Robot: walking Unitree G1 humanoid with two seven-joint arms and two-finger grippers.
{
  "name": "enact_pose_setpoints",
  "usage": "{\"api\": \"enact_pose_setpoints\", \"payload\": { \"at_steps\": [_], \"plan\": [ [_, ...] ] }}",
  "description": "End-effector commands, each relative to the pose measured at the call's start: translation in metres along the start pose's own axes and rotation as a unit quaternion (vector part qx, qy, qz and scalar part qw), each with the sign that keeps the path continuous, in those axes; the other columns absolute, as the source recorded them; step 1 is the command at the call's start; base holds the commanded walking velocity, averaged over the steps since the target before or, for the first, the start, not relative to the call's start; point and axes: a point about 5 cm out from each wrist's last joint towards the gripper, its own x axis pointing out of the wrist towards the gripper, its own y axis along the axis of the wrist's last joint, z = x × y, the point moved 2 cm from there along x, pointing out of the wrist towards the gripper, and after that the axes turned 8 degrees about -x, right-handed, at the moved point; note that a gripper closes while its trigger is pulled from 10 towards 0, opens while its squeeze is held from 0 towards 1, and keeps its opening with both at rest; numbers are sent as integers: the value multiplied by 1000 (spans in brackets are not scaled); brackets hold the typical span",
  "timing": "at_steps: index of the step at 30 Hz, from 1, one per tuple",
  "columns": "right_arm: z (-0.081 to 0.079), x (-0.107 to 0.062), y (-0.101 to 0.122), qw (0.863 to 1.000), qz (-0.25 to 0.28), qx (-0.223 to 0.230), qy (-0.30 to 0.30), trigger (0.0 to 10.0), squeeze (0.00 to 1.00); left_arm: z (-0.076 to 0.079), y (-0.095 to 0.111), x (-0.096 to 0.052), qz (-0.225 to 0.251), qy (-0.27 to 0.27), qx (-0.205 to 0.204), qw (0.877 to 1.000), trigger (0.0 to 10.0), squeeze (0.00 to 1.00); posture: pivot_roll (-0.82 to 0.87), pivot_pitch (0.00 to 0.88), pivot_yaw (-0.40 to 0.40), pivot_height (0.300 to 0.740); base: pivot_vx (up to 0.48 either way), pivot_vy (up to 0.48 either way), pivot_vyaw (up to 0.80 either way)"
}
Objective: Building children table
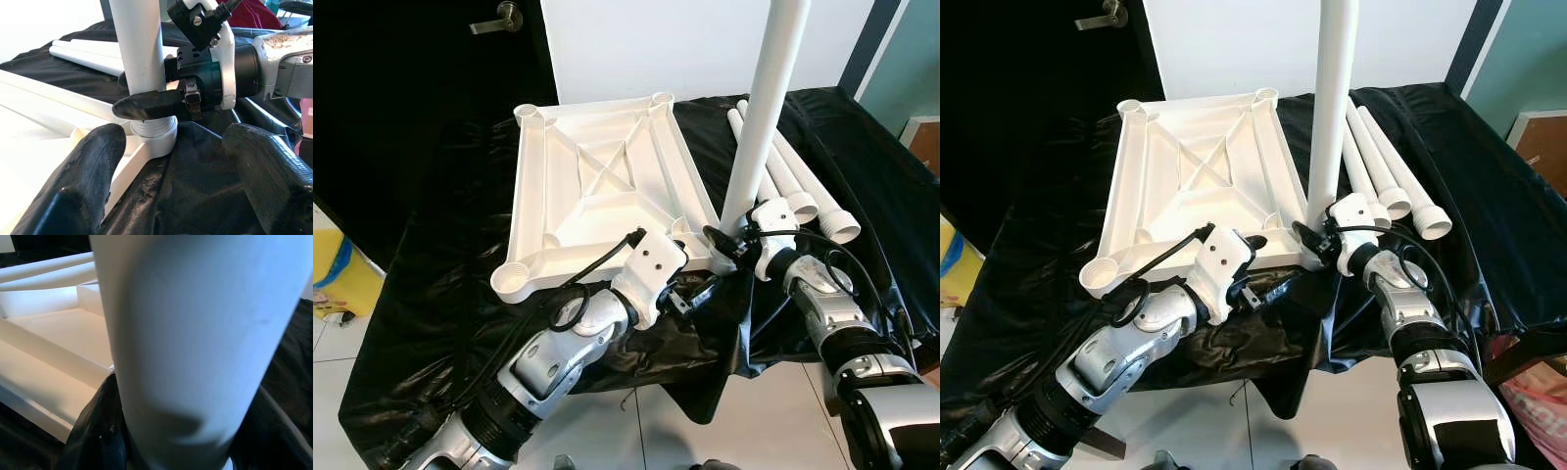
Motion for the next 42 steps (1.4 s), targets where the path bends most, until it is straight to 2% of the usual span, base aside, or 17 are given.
{"api": "enact_pose_setpoints", "payload": {
  "at_steps": [1, 8, 14, 21, 30, 33, 34, 35, 36, 38, 40, 41, 42],
  "plan": [
    [-9, -6, -18, 999, -31, 26, 1, 10000, 0, 13, -4, -2, -20, -91, -2, 996, 10000, 0, -70, 48, 24, 740, 0, 0, 0],
    [-13, -8, -26, 996, -34, 76, -22, 10000, 0, 15, -4, -2, -21, -93, -3, 995, 10000, 0, -72, 44, 25, 740, 0, 0, 0],
    [-11, -5, -30, 987, -42, 146, -57, 10000, 0, 16, -5, -2, -23, -98, -3, 995, 10000, 0, -75, 41, 27, 740, 0, 0, 0],
    [-15, -3, -34, 984, -55, 154, -71, 10000, 0, 18, -5, -2, -25, -102, -4, 994, 10000, 0, -73, 40, 30, 740, 0, 0, 0],
    [-22, 0, -30, 985, -51, 138, -91, 10000, 0, 18, -6, -4, -27, -100, -6, 995, 10000, 0, -66, 45, 25, 740, 0, 0, 0],
    [-25, 2, -29, 977, -54, 148, -146, 10000, 0, 18, -6, -5, -27, -95, -6, 995, 10000, 0, -59, 51, 18, 740, 0, 0, 0],
    [-25, 2, -29, 977, -54, 148, -146, 10000, 0, 18, -6, -5, -27, -95, -6, 995, 10000, 0, -59, 51, 18, 740, 0, 0, 0],
    [-27, 2, -31, 970, -64, 158, -174, 10000, 0, 17, -6, -5, -27, -94, -6, 995, 10000, 0, -51, 52, 16, 740, 0, 0, 0],
    [-27, 2, -31, 970, -64, 158, -174, 10000, 0, 17, -6, -5, -27, -94, -6, 995, 10000, 0, -51, 52, 16, 740, 0, 0, 0],
    [-30, 1, -33, 957, -75, 170, -224, 10000, 0, 17, -6, -6, -27, -90, -5, 996, 10000, 0, -40, 54, 9, 740, 0, 0, 0],
    [-30, 1, -33, 957, -75, 170, -224, 10000, 0, 17, -6, -6, -27, -90, -5, 996, 10000, 0, -40, 54, 9, 740, 0, 0, 0],
    [-33, 0, -33, 948, -80, 172, -254, 10000, 0, 16, -6, -7, -26, -87, -5, 996, 10000, 0, -37, 56, 9, 740, 0, 0, 0],
    [-33, 0, -33, 948, -80, 172, -254, 10000, 0, 16, -6, -7, -26, -87, -5, 996, 10000, 0, -37, 56, 9, 740, 0, 0, 0]
  ]
}}
